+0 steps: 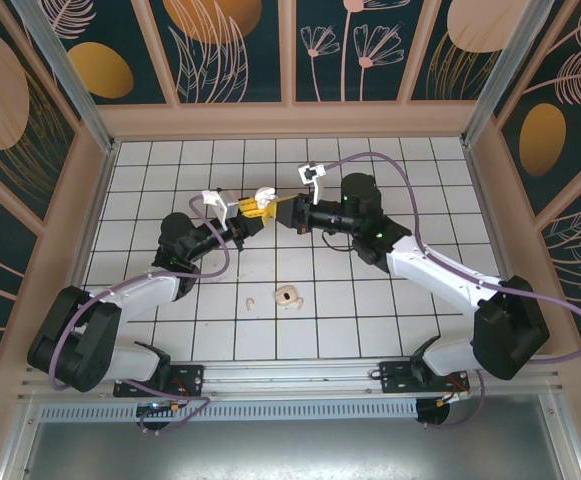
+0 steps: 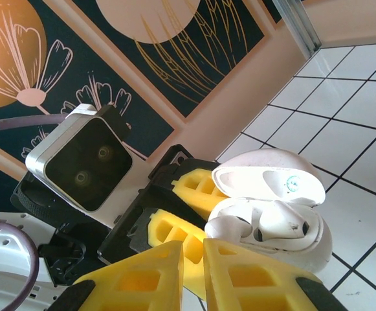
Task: Insert wireless bluetooth earbuds into charging case
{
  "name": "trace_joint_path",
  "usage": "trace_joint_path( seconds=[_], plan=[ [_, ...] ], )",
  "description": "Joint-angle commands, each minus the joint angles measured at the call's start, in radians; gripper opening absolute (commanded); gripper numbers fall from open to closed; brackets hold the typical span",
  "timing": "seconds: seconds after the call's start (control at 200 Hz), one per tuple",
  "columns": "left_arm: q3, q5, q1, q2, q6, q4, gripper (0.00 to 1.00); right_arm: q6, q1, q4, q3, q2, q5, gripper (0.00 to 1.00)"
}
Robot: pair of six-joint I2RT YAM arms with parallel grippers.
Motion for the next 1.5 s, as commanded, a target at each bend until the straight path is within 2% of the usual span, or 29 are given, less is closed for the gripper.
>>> trace_joint_path(
  seconds=[0.0, 0.495, 0.916, 1.106, 1.371, 1.496],
  plan=[
    [0.013, 0.013, -0.003, -0.028, 0.016, 0.027, 0.15, -0.001, 0.012, 0.032, 0.013, 0.019, -0.005, 0.17],
    [0.012, 0.019, -0.004, -0.029, 0.021, 0.022, 0.15, -0.017, 0.027, -0.011, 0.035, 0.029, 0.041, 0.17],
    [0.016, 0.034, -0.003, -0.034, 0.034, 0.002, 0.15, -0.024, 0.038, -0.046, 0.059, 0.050, 0.074, 0.23],
    [0.018, 0.036, -0.003, -0.033, 0.036, 0.002, 0.15, -0.040, 0.039, -0.100, 0.073, 0.043, 0.086, 0.30],
    [0.030, 0.039, -0.004, -0.026, 0.042, -0.008, 0.15, -0.047, 0.032, -0.105, 0.059, 0.003, 0.063, 0.35],
    [0.035, 0.043, -0.003, -0.024, 0.041, -0.008, 0.15, -0.044, 0.023, -0.094, 0.049, -0.017, 0.047, 0.35]
  ],
)
